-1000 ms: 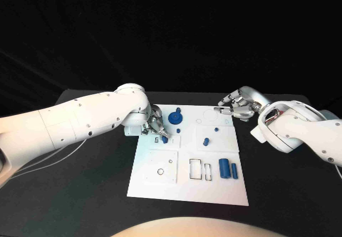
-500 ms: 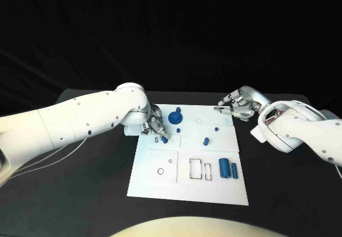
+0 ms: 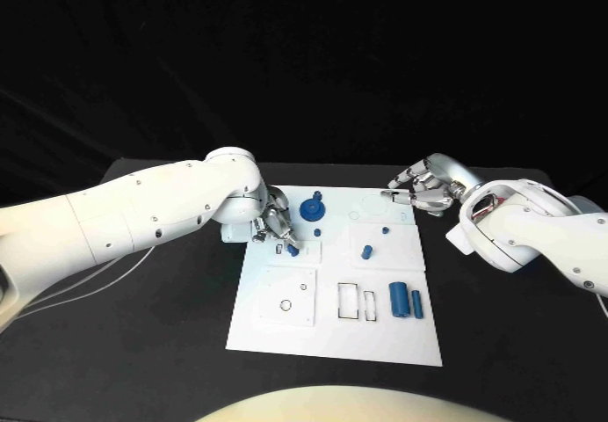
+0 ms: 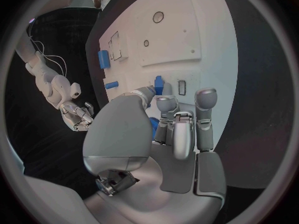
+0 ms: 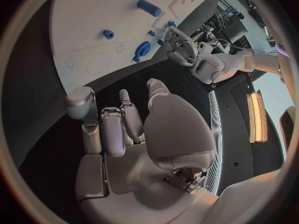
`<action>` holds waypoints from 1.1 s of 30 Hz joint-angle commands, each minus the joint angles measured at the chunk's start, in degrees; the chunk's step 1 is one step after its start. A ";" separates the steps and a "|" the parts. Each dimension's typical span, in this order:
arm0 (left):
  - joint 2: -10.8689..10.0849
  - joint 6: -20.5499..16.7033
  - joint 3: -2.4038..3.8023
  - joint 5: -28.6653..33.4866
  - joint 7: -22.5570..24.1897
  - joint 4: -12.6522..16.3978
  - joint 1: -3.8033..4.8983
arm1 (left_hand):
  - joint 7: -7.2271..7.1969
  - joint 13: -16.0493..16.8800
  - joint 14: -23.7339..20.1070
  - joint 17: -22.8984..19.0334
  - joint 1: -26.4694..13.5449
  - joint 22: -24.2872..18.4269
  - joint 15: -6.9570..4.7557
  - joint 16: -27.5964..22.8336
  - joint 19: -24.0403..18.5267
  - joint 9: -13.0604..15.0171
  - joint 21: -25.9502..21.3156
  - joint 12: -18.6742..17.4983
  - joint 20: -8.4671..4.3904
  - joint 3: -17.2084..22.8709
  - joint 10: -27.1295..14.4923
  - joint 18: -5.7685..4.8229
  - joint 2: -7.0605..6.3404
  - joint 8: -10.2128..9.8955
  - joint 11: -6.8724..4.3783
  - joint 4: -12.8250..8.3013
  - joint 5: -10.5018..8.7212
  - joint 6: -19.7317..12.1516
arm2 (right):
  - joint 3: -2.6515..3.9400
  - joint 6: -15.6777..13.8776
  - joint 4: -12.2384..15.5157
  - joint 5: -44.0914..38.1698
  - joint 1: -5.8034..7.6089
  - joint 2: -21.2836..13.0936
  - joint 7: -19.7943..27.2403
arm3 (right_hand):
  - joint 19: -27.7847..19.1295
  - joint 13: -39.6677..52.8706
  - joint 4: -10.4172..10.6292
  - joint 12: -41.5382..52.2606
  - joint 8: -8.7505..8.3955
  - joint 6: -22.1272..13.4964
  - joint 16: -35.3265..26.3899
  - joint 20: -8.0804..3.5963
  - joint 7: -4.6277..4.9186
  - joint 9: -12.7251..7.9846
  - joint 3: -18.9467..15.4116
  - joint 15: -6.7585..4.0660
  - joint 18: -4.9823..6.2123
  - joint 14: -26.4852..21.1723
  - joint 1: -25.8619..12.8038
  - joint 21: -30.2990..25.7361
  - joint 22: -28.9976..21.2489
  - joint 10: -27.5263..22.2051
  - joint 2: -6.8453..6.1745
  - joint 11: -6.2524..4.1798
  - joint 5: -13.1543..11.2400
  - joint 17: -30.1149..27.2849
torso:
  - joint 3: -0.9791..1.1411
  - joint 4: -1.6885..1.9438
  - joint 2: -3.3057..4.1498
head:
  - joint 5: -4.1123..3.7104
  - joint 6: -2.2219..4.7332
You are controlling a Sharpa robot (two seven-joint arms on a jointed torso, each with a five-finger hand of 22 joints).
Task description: Assemble the parts on the task board
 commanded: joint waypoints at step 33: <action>-12.87 -31.86 -0.34 -5.99 7.83 17.73 -3.43 | -0.21 1.00 5.37 12.61 -2.50 2.95 0.05 -0.29 1.24 1.84 1.95 0.79 -0.26 15.68 2.58 -0.47 -3.16 3.80 -0.40 -9.11 0.20 -0.12 | -0.02 -0.02 0.58 -0.30 -0.13 -1.07 0.20 | 0.22 1.40 -0.01 0.19 0.41 0.34 -0.19 -0.11 -0.25 0.11 -0.53 -0.34 1.10 2.52 -0.56 -0.28 -0.02 0.19 0.56 -0.23 0.61 0.05 | 0.04 0.22 -0.12 | -0.30 0.59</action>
